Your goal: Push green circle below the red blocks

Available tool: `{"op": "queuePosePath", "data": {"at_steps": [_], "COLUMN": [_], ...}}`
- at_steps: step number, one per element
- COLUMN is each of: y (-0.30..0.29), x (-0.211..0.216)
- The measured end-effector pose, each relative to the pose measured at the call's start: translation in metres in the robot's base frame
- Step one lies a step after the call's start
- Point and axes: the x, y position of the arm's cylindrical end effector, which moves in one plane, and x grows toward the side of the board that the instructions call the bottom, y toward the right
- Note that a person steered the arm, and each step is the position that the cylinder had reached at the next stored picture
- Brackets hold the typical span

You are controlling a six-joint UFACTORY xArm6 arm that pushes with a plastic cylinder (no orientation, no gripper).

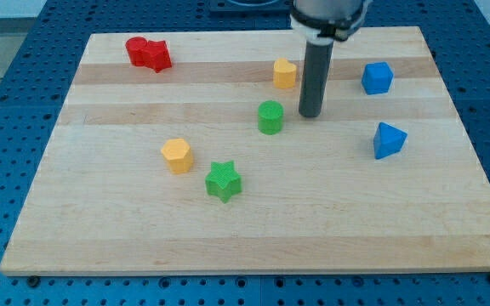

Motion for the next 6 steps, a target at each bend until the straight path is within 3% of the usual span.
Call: {"op": "queuePosePath", "data": {"at_steps": [2,3,5,6], "y": [-0.136,-0.090,-0.185,-0.202], "x": [-0.002,0.017,0.015,0.018]}}
